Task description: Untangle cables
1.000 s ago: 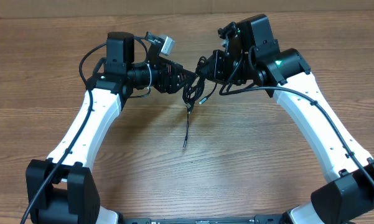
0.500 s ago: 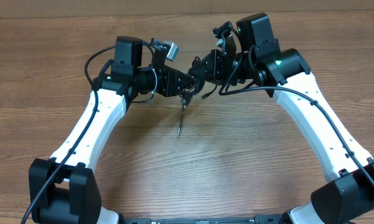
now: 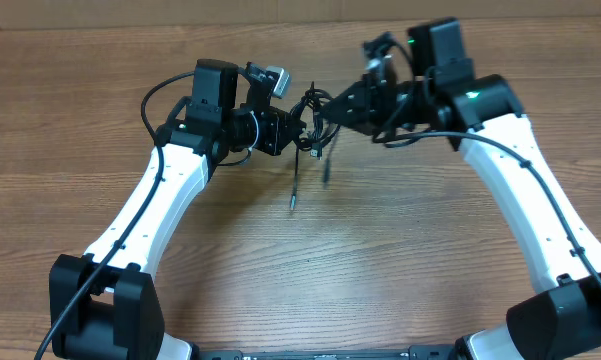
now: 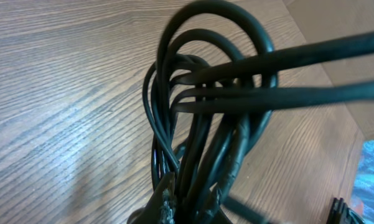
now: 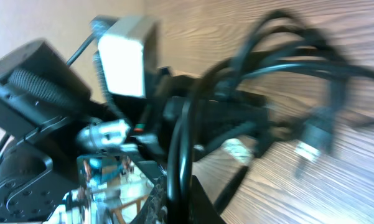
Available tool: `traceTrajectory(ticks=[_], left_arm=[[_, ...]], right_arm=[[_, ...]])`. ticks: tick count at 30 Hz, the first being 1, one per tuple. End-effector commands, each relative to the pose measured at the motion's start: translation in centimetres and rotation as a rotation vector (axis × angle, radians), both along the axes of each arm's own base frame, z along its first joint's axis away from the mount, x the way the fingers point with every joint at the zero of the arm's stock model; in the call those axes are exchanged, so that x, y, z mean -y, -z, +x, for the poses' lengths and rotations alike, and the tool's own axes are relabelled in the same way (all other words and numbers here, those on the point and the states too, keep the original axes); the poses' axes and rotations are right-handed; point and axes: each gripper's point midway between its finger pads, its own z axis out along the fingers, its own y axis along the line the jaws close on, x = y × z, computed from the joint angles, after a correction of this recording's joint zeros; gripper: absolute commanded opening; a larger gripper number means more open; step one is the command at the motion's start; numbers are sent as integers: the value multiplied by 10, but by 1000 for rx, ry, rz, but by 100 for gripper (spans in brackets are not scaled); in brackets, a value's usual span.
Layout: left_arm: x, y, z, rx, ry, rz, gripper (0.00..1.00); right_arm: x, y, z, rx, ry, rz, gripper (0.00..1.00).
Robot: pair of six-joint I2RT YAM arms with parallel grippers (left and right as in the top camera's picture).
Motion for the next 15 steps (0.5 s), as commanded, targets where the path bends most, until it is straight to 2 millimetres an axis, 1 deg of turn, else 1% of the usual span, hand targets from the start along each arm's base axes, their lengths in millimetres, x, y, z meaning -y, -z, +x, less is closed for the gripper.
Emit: traceTrajectory(ticks=[1,5,6,9,10,12,15], left_arm=[[-27,7,18,-5,-113,64,4],[-39,11,15,-17,-113,88,4],[-41,12,14,-16,-108,95,4],[-43,15,6,-4,-60,131,4],[-44,16,-1,10,-21,159,4],[-49,17,-9,19,6,204,4],[-66,21,-13,13,-33,305,4]], right_arm=[[56,-8,13,30,176,-94,4],[112,15,35,18,384,-278,4],[120,16,38,23,410,-297,4],[129,10,45,55,437,-295,4],[130,3,49,89,440,-287,4],[129,-12,51,149,416,-283,4],[125,-41,51,233,382,-267,4]])
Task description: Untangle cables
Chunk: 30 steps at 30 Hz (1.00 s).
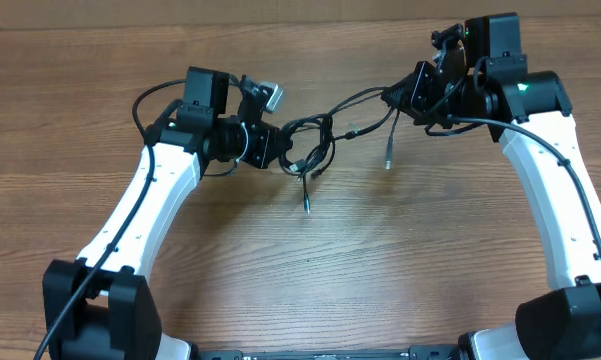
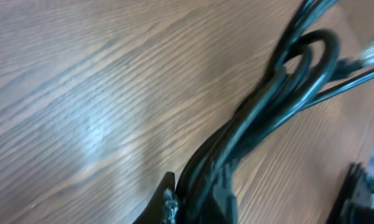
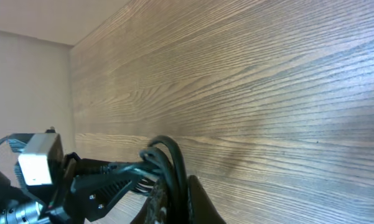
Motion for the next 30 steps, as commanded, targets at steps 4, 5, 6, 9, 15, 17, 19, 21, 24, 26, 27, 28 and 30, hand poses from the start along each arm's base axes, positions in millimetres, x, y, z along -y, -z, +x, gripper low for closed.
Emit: traceTrajectory(ticks=[4,5,6,9,15,17,19,21,24,26,27,28,30], left_arm=[[-51,-4,3,110,-58,251,4],[-55,-4,3,113,-70,272,4],[-59,-4,4,116,-84,298,4],[-74,0,6,114,-129,372,4],[-93,4,10,88,-223,433,4],[-92,4,9,86,-221,429,4],[-89,4,8,87,-207,418,4],[-82,2,7,88,-183,382,4],[-60,-15,6,103,-133,247,4],[-51,-33,10,105,-151,156,4],[-48,-51,15,95,-202,85,4],[-49,-61,20,83,-247,47,4],[-50,-77,27,54,-328,-10,4]], right_arm=[[28,-107,12,326,40,-90,4],[30,-119,12,352,48,-94,4],[32,-131,12,381,59,-101,4],[40,-160,11,444,106,-124,4],[90,-196,8,487,383,-267,4],[102,-200,8,496,439,-308,4],[96,-197,6,484,410,-289,4],[87,-189,5,454,366,-270,11],[61,-163,3,352,247,-203,38],[39,-149,-1,287,154,-137,51],[16,-138,-3,236,74,-79,59],[4,-132,-4,211,33,-53,66],[-14,-122,-4,170,-7,-32,71]])
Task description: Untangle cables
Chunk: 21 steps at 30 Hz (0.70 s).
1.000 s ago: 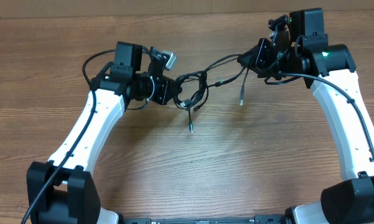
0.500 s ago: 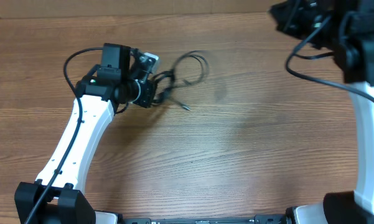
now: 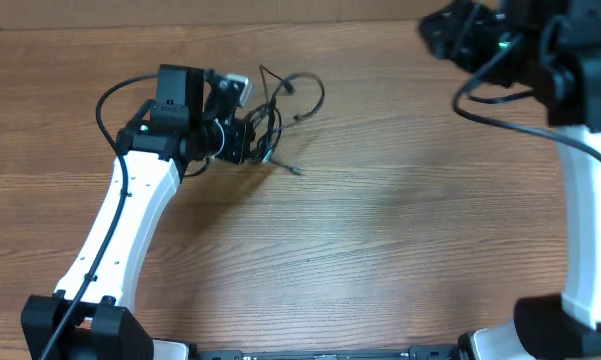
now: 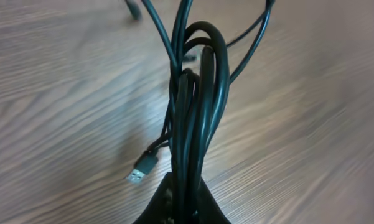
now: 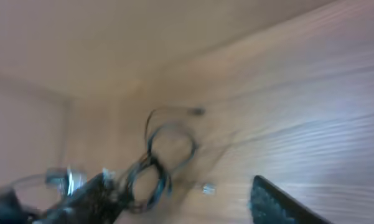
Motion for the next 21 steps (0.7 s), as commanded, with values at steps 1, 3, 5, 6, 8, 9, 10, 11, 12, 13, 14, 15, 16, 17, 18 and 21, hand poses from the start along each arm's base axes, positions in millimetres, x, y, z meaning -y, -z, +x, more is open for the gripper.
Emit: traceTrajectory(ticks=[1,3,5,6,8,9,10,11,12,13,14,15,16,17,18,21], left_arm=[[10,-64,16,18,-143,-226,4],[11,-74,19,9,-184,-267,4],[13,-81,20,5,-200,-294,4],[16,-86,20,6,-184,-315,4],[23,-93,17,8,-146,-351,4],[27,-96,16,7,-127,-369,4],[31,-99,14,5,-100,-393,4],[34,-101,12,4,-84,-408,4],[36,-103,12,5,-71,-418,4],[37,-104,11,6,-64,-424,4],[39,-105,10,6,-53,-431,4],[39,-106,10,6,-52,-432,4],[39,-106,10,7,-52,-432,4],[39,-106,10,7,-52,-433,4],[39,-106,10,7,-52,-433,4],[39,-105,10,4,-52,-432,4]], right_arm=[[-54,18,-6,-96,-153,104,72],[-72,30,-6,-139,-176,106,72],[-84,47,-3,-198,-141,94,72],[-89,56,-1,-221,-120,83,72],[-100,71,5,-248,-97,62,72],[-104,76,8,-256,-89,56,72],[-110,84,13,-265,-81,50,71],[-114,89,17,-269,-76,52,68],[-119,94,23,-266,-75,53,64],[-122,98,28,-267,-65,56,63],[-127,107,36,-278,-47,69,59],[-128,110,38,-283,-42,72,59],[-131,117,42,-298,-30,79,59],[-132,124,46,-309,-25,79,58],[-134,133,50,-326,-16,78,55],[-139,157,57,-381,10,87,49]])
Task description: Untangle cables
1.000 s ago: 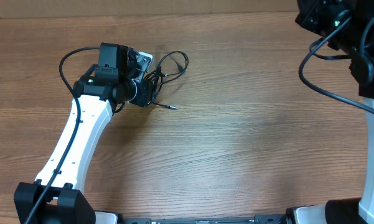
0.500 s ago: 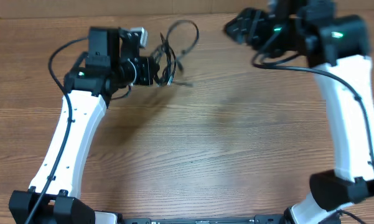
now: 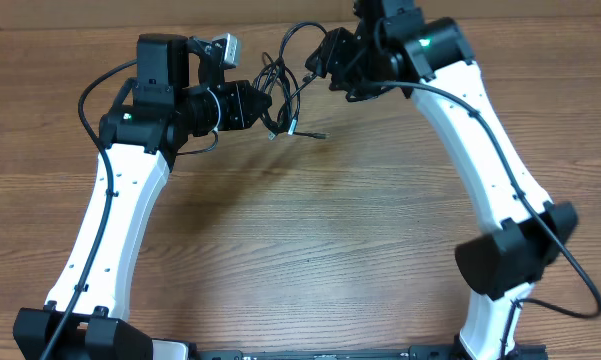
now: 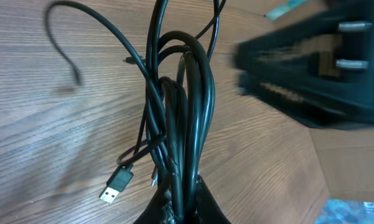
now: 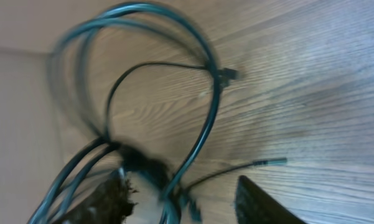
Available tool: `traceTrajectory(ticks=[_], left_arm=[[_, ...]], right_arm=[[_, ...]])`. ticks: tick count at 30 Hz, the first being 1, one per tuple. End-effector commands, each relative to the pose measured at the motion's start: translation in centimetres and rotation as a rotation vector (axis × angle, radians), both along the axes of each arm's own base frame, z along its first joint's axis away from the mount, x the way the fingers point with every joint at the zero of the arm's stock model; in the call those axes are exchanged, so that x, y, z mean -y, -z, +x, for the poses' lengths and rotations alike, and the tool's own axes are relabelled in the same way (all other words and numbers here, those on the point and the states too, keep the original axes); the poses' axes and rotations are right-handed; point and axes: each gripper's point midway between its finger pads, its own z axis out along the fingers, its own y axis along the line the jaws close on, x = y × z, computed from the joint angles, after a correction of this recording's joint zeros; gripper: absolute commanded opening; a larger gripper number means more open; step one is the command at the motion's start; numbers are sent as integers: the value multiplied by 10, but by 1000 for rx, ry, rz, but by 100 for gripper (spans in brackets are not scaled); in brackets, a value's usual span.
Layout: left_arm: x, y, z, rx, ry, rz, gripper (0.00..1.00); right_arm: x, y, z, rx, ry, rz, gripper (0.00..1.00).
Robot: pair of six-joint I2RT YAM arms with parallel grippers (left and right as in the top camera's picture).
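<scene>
A tangled bundle of thin black cables (image 3: 283, 88) hangs over the far part of the table. My left gripper (image 3: 264, 104) is shut on the bundle's stems (image 4: 185, 143), and a USB plug (image 4: 116, 185) dangles below it. Loose loops (image 3: 302, 38) rise from the bundle toward the far edge. My right gripper (image 3: 321, 62) is right beside these loops, open. In the right wrist view, blurred strands (image 5: 206, 118) cross the gap between its fingers (image 5: 259, 200). A thin lead with a small plug (image 5: 269, 162) lies on the wood.
The wooden table (image 3: 330, 240) stretches toward the near side. Its far edge (image 3: 280, 20) runs just behind the cable loops. Both white arms reach in from the near corners.
My right gripper was high at the far right, open and away from the cables; now it is at the bundle's loops, open around strands. The left gripper, still holding the bundle, sits slightly farther right.
Both grippers were together at the bundle over mid-table. Then the right one was off to the right, shut on cable drawn out of the bundle. Later it was open and far away, with the left holding the bundle at the far left. Now the right is back at the loops.
</scene>
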Motion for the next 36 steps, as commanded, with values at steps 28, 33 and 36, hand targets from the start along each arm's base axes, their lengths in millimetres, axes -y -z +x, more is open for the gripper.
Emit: traceTrajectory(ticks=[28,33,36], left_arm=[[-58,29,-9,81,17,464,4],[-35,29,-25,107,162,423,4],[-11,22,-37,149,284,350,4]], right_arm=[[155,-92,-30,196,11,-72,4],[175,-98,-10,255,67,-69,4],[172,-101,-2,289,60,-67,4]])
